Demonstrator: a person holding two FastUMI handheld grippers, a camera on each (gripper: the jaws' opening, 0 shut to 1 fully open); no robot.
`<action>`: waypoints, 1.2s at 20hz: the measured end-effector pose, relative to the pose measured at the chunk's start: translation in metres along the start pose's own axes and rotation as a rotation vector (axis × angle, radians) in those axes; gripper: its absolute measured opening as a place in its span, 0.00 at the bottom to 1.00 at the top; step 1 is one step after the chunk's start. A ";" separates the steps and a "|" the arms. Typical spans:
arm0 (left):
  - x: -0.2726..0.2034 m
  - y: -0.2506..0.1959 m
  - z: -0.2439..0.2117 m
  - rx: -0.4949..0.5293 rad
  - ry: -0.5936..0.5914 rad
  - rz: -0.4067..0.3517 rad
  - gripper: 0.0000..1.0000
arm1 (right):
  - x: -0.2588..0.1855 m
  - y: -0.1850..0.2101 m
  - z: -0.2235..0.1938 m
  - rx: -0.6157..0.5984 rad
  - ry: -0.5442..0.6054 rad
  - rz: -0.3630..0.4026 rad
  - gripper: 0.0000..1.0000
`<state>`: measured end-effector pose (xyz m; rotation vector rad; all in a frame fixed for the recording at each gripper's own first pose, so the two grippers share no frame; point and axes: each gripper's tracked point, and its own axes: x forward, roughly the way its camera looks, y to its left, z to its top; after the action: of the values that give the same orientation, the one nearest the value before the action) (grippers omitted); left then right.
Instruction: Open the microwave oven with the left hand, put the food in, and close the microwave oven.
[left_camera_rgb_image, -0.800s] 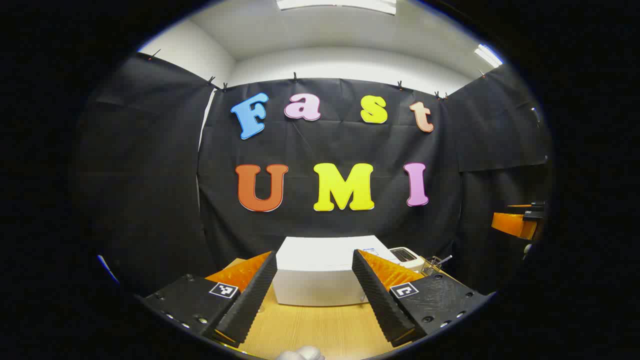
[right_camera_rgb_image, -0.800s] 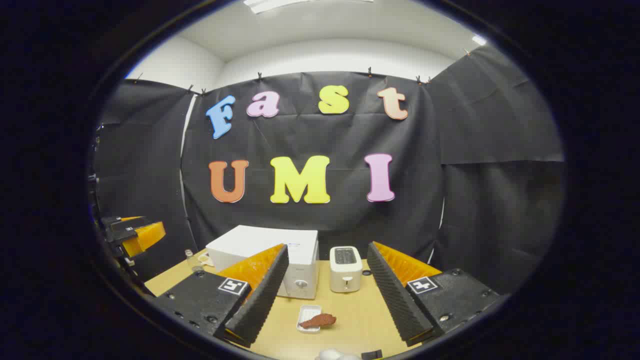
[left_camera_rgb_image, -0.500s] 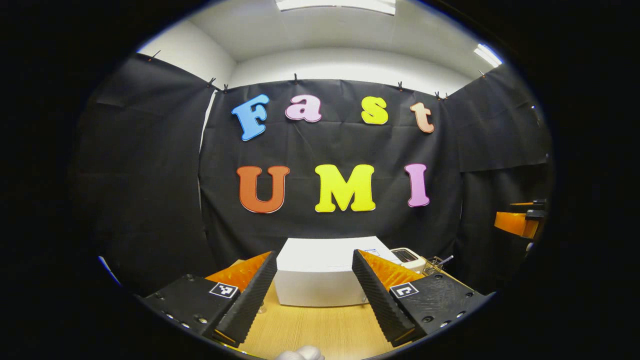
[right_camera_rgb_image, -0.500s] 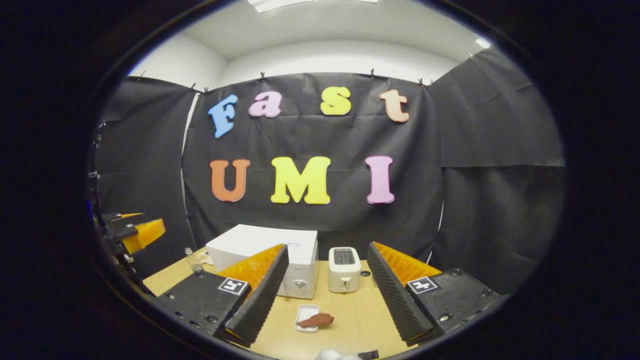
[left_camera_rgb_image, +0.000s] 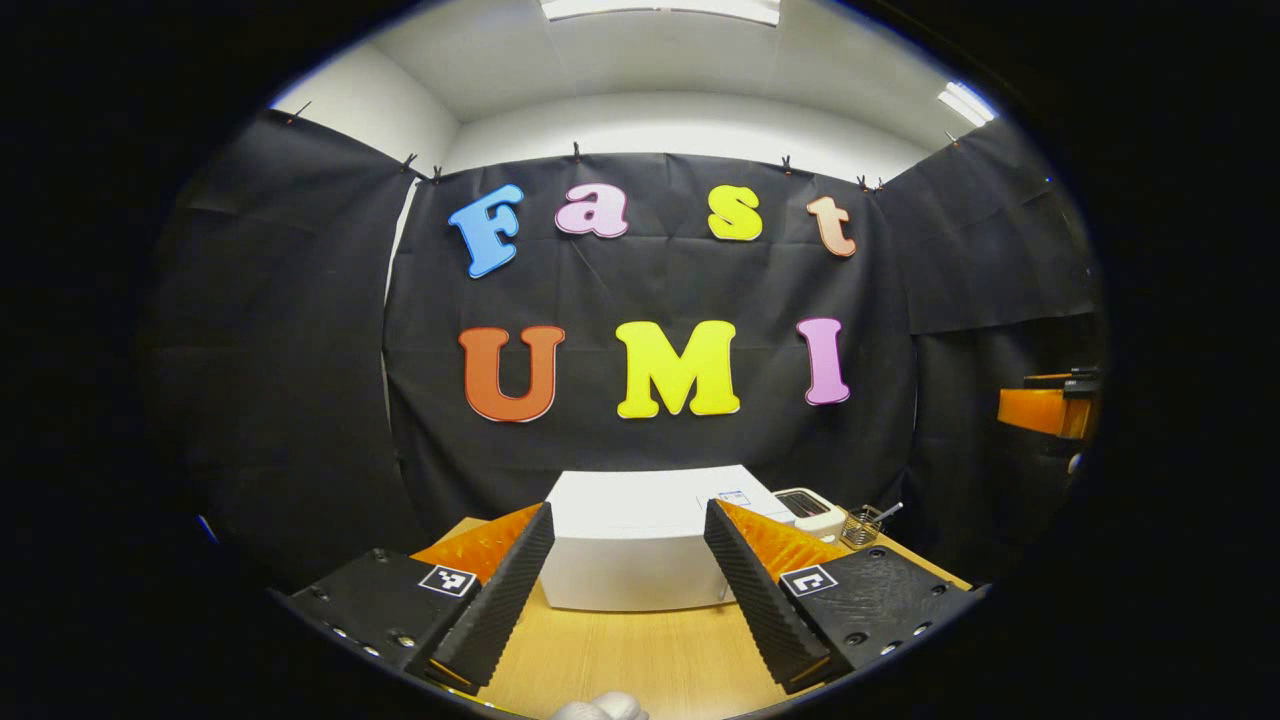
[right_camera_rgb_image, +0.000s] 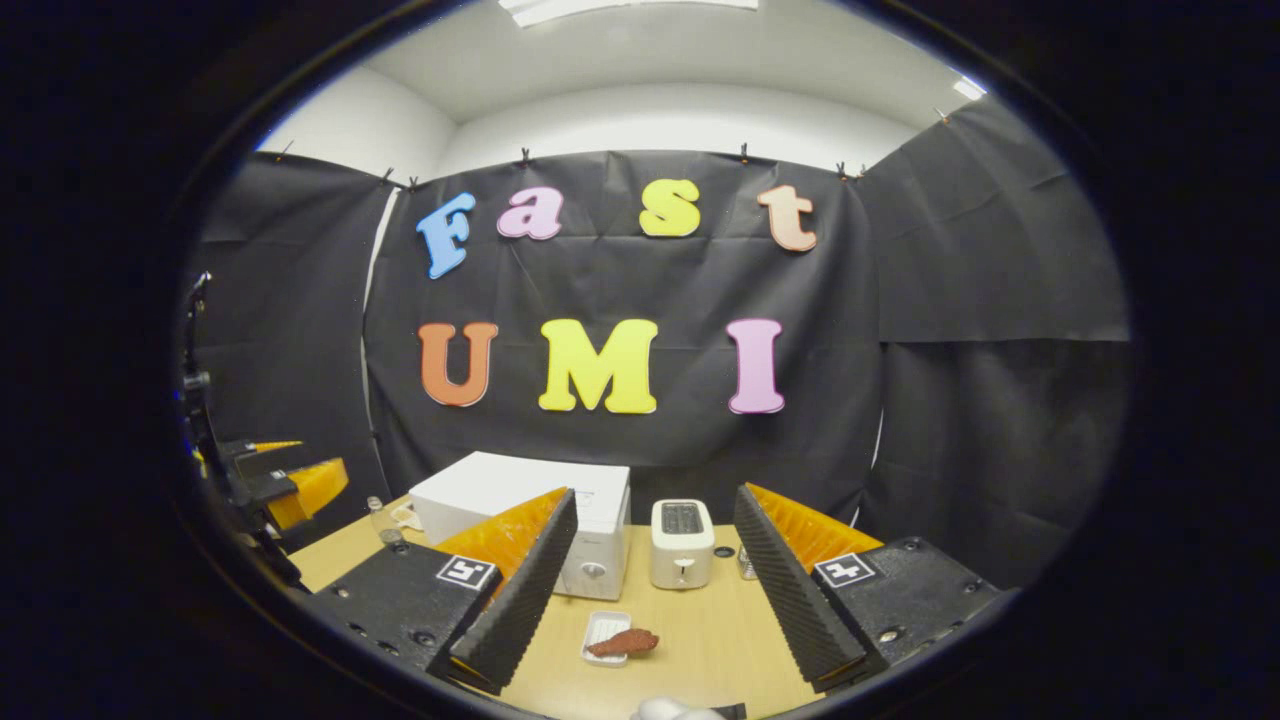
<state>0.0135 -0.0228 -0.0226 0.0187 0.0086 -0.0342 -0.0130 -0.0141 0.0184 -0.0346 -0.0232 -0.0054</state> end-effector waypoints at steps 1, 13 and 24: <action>0.005 -0.004 -0.009 0.000 0.010 -0.001 0.94 | -0.002 -0.004 0.004 -0.002 -0.004 -0.004 1.00; 0.120 -0.128 -0.159 0.029 0.080 -0.135 0.94 | -0.015 -0.080 0.007 -0.039 0.051 -0.133 1.00; 0.227 -0.151 -0.244 0.015 0.188 -0.086 0.89 | -0.009 -0.127 -0.019 -0.063 0.154 -0.258 1.00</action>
<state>0.2332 -0.1768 -0.2717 0.0363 0.1968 -0.1185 -0.0223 -0.1414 0.0033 -0.0940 0.1267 -0.2670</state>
